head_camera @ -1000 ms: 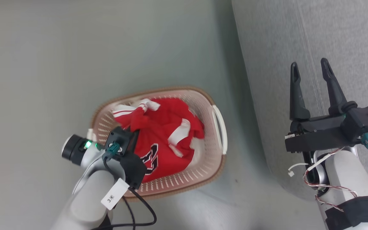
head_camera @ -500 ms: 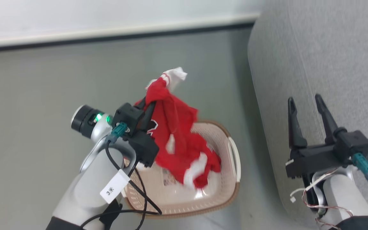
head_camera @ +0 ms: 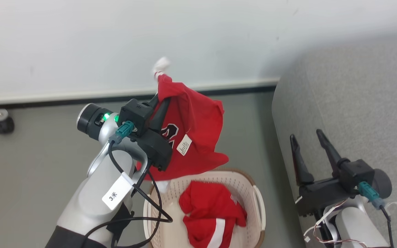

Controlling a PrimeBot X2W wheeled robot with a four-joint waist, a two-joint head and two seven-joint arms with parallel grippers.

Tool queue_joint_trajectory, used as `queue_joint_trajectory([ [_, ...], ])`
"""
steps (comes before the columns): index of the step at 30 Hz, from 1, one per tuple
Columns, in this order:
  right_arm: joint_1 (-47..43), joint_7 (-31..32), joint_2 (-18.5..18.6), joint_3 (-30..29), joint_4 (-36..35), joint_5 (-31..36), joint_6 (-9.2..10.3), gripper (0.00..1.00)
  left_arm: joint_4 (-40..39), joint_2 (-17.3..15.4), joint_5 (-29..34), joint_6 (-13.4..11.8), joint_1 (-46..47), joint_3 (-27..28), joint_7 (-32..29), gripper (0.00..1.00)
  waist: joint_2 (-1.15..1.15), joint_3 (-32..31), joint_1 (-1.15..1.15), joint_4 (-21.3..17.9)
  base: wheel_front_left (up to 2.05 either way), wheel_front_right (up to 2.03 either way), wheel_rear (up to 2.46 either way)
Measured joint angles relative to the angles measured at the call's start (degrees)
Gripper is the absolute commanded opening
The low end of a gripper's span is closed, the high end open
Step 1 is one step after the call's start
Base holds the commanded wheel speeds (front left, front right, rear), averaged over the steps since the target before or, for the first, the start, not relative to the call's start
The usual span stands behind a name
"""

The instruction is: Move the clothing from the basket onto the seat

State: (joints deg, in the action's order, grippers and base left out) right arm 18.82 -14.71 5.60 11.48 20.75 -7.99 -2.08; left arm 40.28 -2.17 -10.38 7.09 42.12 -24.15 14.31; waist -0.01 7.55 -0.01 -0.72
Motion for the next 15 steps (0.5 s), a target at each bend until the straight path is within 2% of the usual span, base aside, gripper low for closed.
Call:
queue_joint_trajectory([
  [8, -1.83, 0.0, -0.45, 2.79, 2.01, 0.07, -1.74, 1.0, 1.26, 0.05, -2.88, 0.05, -0.51, -2.81, 0.0, 0.0, 0.0, -6.92, 0.0, 0.24, 0.0, 0.0, 0.0],
  [15, -2.78, 0.0, -1.22, 7.93, 2.25, 0.49, -3.54, 1.0, -0.01, 0.05, -4.34, 0.07, -1.81, -5.32, 0.0, 0.0, 0.0, -11.66, 0.0, 0.18, 0.0, 0.0, 0.0],
])
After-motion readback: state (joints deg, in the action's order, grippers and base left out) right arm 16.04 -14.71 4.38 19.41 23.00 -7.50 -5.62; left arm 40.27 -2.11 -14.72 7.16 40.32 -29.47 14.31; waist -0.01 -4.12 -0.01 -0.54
